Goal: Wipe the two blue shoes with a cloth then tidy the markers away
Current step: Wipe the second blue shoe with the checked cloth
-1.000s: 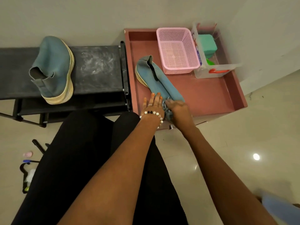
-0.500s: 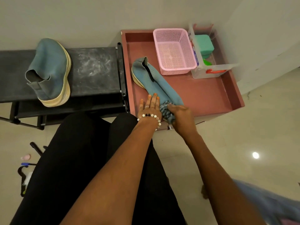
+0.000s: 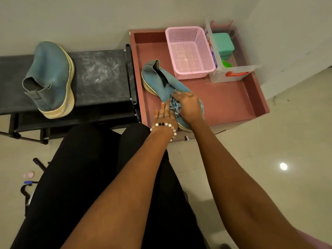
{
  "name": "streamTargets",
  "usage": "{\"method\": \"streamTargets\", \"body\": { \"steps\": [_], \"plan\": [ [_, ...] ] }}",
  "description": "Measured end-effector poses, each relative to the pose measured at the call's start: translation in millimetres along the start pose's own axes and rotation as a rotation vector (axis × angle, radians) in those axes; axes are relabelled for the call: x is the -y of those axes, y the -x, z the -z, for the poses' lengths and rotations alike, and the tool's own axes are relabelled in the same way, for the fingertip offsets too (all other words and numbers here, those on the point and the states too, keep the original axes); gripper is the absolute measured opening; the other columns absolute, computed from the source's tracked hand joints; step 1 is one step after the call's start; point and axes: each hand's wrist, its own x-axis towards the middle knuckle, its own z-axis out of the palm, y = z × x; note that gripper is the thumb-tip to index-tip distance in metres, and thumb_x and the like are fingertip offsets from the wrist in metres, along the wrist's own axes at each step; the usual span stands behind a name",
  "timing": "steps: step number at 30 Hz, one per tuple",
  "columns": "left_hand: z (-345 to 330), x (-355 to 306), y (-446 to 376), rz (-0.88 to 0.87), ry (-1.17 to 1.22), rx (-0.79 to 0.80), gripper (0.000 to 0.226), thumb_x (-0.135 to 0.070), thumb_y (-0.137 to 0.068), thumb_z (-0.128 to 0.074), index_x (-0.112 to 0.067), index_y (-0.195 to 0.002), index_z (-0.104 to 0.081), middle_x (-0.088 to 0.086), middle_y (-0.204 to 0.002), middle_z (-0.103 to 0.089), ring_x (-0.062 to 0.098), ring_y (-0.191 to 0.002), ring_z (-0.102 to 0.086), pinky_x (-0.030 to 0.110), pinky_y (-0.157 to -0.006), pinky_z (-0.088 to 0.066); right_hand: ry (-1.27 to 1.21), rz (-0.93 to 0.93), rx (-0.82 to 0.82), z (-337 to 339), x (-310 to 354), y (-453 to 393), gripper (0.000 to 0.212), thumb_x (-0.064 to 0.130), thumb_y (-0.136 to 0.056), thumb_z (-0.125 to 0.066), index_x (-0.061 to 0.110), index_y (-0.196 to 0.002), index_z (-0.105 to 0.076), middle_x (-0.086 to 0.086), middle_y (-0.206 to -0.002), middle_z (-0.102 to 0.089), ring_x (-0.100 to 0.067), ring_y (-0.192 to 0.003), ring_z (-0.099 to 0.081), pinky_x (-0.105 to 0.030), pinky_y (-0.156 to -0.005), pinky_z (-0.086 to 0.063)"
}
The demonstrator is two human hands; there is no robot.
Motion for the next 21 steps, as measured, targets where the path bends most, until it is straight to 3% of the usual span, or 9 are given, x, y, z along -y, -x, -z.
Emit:
{"method": "streamTargets", "body": {
  "steps": [4,8,10,14,17,21],
  "plan": [
    [-1.3,2.0,-0.4,0.006,-0.027,-0.017,0.058,-0.016,-0.103,-0.024,-0.002,-0.150,0.006,0.011,-0.152,0.034,0.030,-0.142,0.026,0.047,-0.115,0.010,-0.025,-0.053,-0.023,4.3,8.6,17.8,0.043,-0.004,-0.064,-0.067,0.003,-0.107,-0.069,-0.015,-0.103,-0.070,-0.034,-0.082,-0.067,-0.042,-0.076,-0.054],
    [-4.2,4.8,-2.1,-0.005,-0.027,-0.050,0.065,-0.022,-0.104,-0.028,-0.005,-0.149,0.014,0.008,-0.151,0.036,0.028,-0.142,0.026,0.046,-0.115,0.011,-0.068,-0.151,-0.035,16.3,10.1,62.4,0.042,0.000,-0.059,-0.072,0.009,-0.100,-0.069,-0.014,-0.079,-0.070,-0.032,-0.069,-0.066,-0.036,-0.064,-0.053],
    [-4.6,4.0,-0.1,-0.010,-0.027,-0.064,0.065,-0.020,-0.103,-0.028,-0.005,-0.148,0.018,0.008,-0.152,0.035,0.028,-0.142,0.025,0.046,-0.115,0.010,-0.086,-0.166,-0.003,21.5,9.3,78.7,0.040,0.004,-0.060,-0.074,0.009,-0.099,-0.069,-0.013,-0.076,-0.069,-0.030,-0.065,-0.065,-0.036,-0.061,-0.055],
    [-5.0,2.9,0.3,-0.007,-0.022,-0.061,0.063,-0.016,-0.103,-0.027,-0.004,-0.149,0.015,0.010,-0.152,0.034,0.029,-0.142,0.026,0.045,-0.115,0.009,0.004,-0.131,-0.005,16.0,9.9,67.3,0.039,0.006,-0.059,-0.076,0.005,-0.097,-0.070,-0.014,-0.085,-0.072,-0.031,-0.066,-0.066,-0.038,-0.065,-0.056],
    [-4.3,2.0,-0.4,0.001,-0.047,-0.026,0.062,-0.016,-0.103,-0.028,0.000,-0.149,0.010,0.015,-0.152,0.031,0.033,-0.142,0.025,0.047,-0.117,0.008,0.044,-0.049,-0.008,9.9,7.9,27.8,0.037,-0.003,-0.058,-0.072,0.002,-0.095,-0.071,-0.016,-0.087,-0.071,-0.034,-0.072,-0.066,-0.036,-0.066,-0.054],
    [-4.4,1.7,-0.5,0.005,-0.043,-0.022,0.064,-0.021,-0.104,-0.027,-0.002,-0.149,0.014,0.014,-0.156,0.023,0.031,-0.143,0.023,0.046,-0.116,0.009,0.126,-0.009,0.181,5.7,0.6,-24.9,0.034,0.001,-0.078,-0.061,0.009,-0.110,-0.066,-0.013,-0.097,-0.068,-0.033,-0.090,-0.062,-0.036,-0.076,-0.051]
  ]
}}
